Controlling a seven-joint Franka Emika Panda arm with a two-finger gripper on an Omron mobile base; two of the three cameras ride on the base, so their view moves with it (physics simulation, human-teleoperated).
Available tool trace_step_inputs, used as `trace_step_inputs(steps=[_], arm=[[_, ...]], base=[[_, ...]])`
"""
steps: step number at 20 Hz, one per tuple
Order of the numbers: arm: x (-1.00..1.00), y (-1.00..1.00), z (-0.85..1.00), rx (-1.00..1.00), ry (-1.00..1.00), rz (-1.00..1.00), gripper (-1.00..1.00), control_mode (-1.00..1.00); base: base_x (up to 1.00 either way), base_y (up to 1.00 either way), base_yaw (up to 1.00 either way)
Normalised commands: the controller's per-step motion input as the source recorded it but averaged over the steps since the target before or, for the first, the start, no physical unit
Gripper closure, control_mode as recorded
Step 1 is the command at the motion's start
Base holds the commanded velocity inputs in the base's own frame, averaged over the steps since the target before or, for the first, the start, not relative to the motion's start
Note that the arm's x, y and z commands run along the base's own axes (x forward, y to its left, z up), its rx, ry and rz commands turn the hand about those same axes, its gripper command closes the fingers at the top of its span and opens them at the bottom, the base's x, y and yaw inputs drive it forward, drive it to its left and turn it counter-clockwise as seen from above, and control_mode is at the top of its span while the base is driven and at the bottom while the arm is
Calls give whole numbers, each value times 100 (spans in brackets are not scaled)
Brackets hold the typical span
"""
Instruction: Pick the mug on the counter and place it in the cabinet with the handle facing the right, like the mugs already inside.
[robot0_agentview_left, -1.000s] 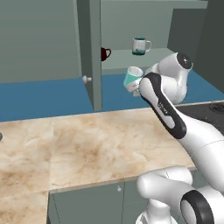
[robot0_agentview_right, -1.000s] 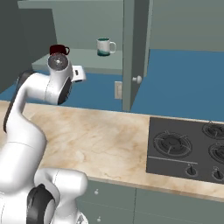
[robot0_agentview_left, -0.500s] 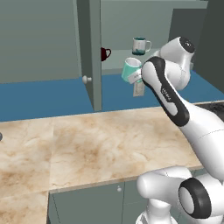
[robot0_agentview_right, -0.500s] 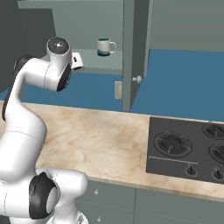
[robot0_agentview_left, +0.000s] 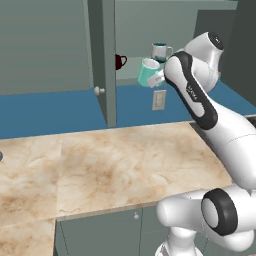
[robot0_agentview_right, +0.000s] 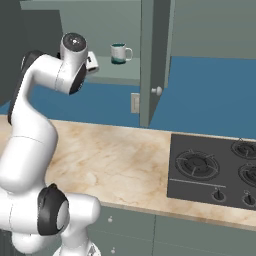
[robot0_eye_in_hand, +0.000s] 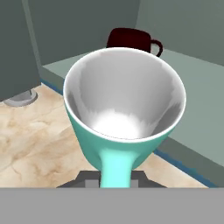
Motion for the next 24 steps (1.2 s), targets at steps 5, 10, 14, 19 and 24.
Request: trace_step_inputs(steps=[5,10,14,19,24], arm=[[23,0,21,0,0,4,100,-100],[27,0,4,0,0,4,100,-100],[20,0,0,0,0,4,100,-100],[24,-3,0,0,0,2,100,-100],[22,0,0,0,0,2,100,-100]], base=[[0,0,0],[0,0,0],[0,0,0],[0,0,0],[0,0,0]])
